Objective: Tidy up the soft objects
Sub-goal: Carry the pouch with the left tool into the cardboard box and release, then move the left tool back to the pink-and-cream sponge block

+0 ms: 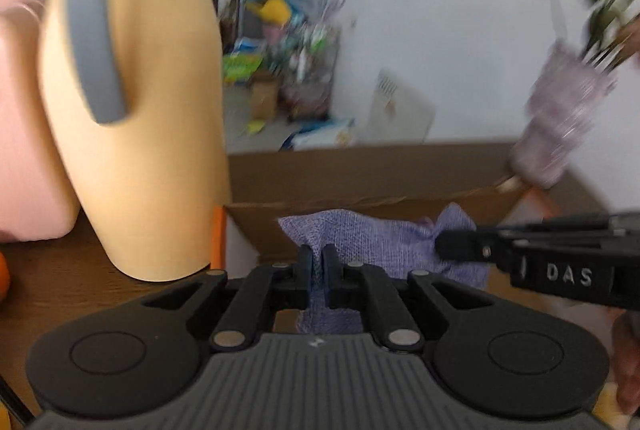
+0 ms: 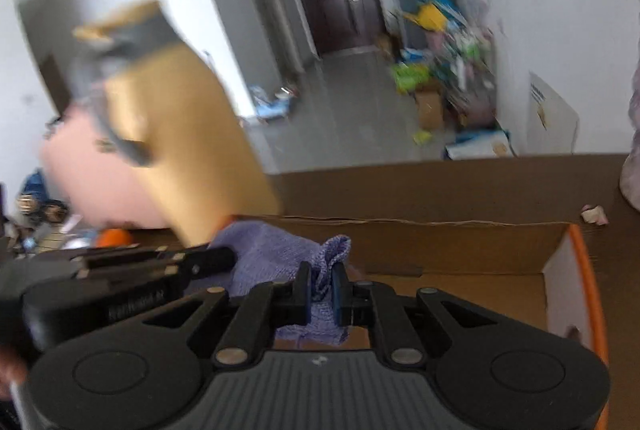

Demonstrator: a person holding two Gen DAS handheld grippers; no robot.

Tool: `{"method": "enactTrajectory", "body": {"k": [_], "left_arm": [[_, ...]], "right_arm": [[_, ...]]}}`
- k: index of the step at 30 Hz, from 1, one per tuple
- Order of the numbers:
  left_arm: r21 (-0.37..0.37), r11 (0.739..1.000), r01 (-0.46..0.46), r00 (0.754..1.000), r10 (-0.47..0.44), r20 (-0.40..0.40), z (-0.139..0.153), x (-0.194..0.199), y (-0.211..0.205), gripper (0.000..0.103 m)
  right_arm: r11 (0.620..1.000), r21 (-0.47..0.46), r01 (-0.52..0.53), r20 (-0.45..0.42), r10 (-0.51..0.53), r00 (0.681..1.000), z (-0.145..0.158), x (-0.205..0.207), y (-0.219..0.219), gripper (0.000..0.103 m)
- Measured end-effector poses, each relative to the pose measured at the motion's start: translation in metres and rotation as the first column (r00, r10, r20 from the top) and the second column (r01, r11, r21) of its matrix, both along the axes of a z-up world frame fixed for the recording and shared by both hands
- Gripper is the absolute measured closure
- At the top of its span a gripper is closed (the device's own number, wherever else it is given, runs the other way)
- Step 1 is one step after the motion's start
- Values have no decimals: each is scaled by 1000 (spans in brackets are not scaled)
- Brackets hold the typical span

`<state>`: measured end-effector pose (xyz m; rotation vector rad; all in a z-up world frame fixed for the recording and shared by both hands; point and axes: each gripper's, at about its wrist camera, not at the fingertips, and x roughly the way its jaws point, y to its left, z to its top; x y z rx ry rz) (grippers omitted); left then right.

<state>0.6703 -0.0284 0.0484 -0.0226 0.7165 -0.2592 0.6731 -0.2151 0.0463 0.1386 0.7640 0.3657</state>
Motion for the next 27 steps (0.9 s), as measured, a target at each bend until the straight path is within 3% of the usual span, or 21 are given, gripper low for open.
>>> {"method": "enactTrajectory", "body": {"k": [2, 4, 6, 8, 12, 17, 19, 20, 21, 22, 23, 25, 27], "left_arm": [[41, 999, -16, 999, 17, -31, -16, 18, -4, 93], [68, 997, -45, 997, 49, -60, -27, 28, -5, 78], [47, 997, -56, 994, 60, -89, -29, 31, 0, 56], [36, 997, -64, 997, 66, -37, -20, 23, 0, 47], [66, 996, -58, 998, 56, 36, 4, -3, 7, 46], [77, 995, -63, 984, 49, 171, 51, -70, 17, 35], [77, 994, -79, 974, 60, 220, 65, -107, 23, 34], [84, 993, -88, 967, 65, 247, 70, -126, 26, 29], [92, 991, -101, 956, 72, 283, 73, -147, 27, 24], [97, 988, -120, 943, 83, 321, 76, -165, 27, 23], [91, 986, -140, 926, 98, 364, 78, -186, 28, 21], [48, 985, -165, 900, 130, 415, 80, -226, 33, 18], [-2, 985, -172, 889, 156, 430, 80, -259, 37, 17]], "right_arm": [[1000, -19, 4, -45, -5, 999, -18, 25, 7, 93], [999, -51, 8, -54, -11, 998, -30, 35, 16, 89], [996, -90, 25, -52, -30, 998, -39, 41, 22, 79], [997, -71, 29, -72, -34, 997, -43, 40, 24, 72], [998, -42, 52, -34, -54, 998, -19, 19, 8, 66], [993, -93, 68, 85, -60, 995, 37, -50, -26, 48], [990, -102, 97, 144, -82, 986, 56, -85, -41, 47], [988, -99, 119, 177, -100, 979, 64, -100, -52, 39], [985, -96, 144, 214, -121, 969, 70, -121, -59, 32], [979, -99, 176, 256, -146, 956, 76, -142, -66, 16], [975, -103, 199, 294, -161, 942, 82, -162, -71, 11], [970, -104, 221, 377, -167, 911, 89, -203, -81, 12], [967, -93, 239, 446, -174, 878, 94, -243, -88, 10]]}}
